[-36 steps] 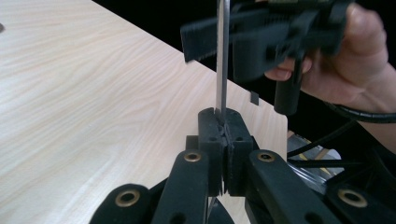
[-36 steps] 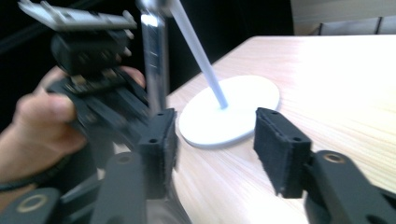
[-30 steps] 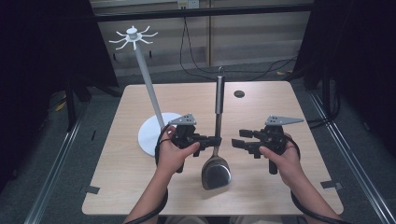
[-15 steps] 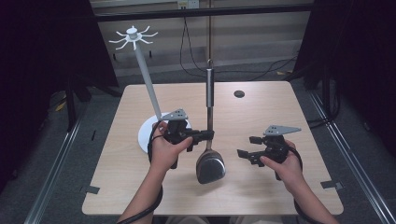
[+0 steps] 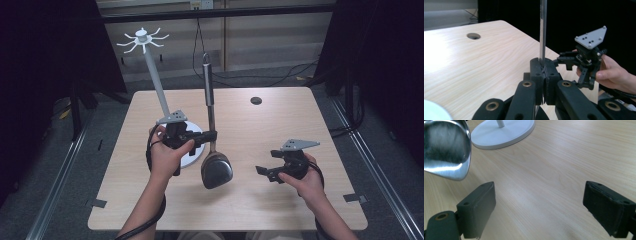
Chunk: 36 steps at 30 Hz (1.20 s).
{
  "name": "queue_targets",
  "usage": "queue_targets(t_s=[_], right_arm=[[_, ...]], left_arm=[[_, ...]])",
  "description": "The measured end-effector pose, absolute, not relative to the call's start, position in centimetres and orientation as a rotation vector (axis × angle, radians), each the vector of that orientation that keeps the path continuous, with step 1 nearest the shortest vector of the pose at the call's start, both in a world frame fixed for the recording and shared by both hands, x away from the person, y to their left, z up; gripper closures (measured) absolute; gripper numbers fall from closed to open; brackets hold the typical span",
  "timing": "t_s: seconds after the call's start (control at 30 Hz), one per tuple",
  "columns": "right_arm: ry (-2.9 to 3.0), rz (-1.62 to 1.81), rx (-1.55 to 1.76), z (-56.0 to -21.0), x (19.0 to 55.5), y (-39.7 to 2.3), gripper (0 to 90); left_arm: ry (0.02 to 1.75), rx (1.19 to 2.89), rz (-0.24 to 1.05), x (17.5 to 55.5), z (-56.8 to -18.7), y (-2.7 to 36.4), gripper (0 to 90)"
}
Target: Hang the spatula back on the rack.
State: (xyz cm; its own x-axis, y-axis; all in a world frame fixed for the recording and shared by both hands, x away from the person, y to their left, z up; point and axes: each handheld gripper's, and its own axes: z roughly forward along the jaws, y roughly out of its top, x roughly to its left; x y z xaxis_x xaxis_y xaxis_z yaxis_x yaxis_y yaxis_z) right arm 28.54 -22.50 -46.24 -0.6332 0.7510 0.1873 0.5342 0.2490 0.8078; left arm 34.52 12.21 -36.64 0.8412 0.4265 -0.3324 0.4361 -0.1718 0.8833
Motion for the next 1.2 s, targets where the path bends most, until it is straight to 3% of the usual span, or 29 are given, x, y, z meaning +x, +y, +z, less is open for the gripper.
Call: queue_targets(t_s=[0.53, 1.2], right_arm=[[2.308, 1.312, 1.179, -46.4, 28.4, -22.2, 10.1], [2.319, 1.313, 1.179, -46.6, 28.4, -22.2, 9.9]], left_arm=[[0.725, 1.683, 0.111, 34.5, -35.0, 16.4, 88.6], [0.799, 1.666, 0.188, 35.3, -35.9, 17.8, 88.4]])
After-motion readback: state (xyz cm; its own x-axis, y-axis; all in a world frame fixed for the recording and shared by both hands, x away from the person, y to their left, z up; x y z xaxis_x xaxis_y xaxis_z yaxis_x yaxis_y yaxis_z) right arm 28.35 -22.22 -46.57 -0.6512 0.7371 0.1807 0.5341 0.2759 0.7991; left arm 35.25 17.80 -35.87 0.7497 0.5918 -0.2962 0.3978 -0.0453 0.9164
